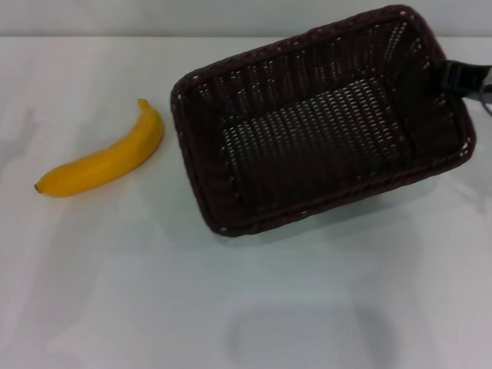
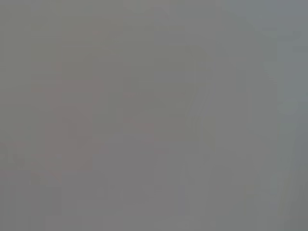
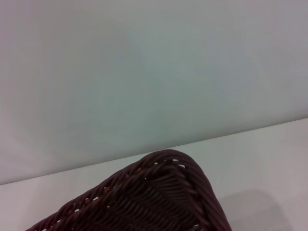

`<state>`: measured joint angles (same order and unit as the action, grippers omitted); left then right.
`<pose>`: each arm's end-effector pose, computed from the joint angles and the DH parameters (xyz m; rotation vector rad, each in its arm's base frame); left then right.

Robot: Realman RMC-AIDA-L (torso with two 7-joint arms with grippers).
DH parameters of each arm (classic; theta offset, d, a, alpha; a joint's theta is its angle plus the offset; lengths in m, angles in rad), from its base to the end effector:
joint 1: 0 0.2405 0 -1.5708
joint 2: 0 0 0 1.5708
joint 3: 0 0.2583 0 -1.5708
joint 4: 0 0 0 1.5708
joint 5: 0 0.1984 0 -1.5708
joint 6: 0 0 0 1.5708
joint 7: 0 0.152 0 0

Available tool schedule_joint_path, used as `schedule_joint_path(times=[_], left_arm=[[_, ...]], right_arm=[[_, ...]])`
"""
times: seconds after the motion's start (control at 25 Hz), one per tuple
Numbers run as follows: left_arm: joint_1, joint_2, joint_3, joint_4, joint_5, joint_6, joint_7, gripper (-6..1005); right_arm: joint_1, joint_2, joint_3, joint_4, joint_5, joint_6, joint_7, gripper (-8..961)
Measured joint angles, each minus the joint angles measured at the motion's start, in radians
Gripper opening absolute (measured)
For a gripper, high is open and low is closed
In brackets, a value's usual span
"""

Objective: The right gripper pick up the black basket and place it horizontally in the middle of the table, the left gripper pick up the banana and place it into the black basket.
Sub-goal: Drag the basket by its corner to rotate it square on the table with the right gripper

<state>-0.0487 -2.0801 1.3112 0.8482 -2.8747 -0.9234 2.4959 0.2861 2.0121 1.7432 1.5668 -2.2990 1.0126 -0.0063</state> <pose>-0.3236 0.3094 0.1029 -1.4056 -0.5577 -0.9141 0.1981 0.3615 0.0505 -1.9416 1.4697 0.4743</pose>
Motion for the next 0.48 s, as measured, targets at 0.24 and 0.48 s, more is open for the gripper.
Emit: schedule_joint_path(times=[0.24,0.48], left_arm=[[0.004,0.000,0.004,0.000,0.002,0.000,-0.002,878],[0.010,0.000,0.005,0.000,0.002,0.000,-0.004,878]], right_arm=[[-0.009,-0.001,-0.094,-0.001,0.023,-0.072,0.018,178],[-0.008,-0.001,-0.136,0.006,0.024,-0.100,0.034,180]])
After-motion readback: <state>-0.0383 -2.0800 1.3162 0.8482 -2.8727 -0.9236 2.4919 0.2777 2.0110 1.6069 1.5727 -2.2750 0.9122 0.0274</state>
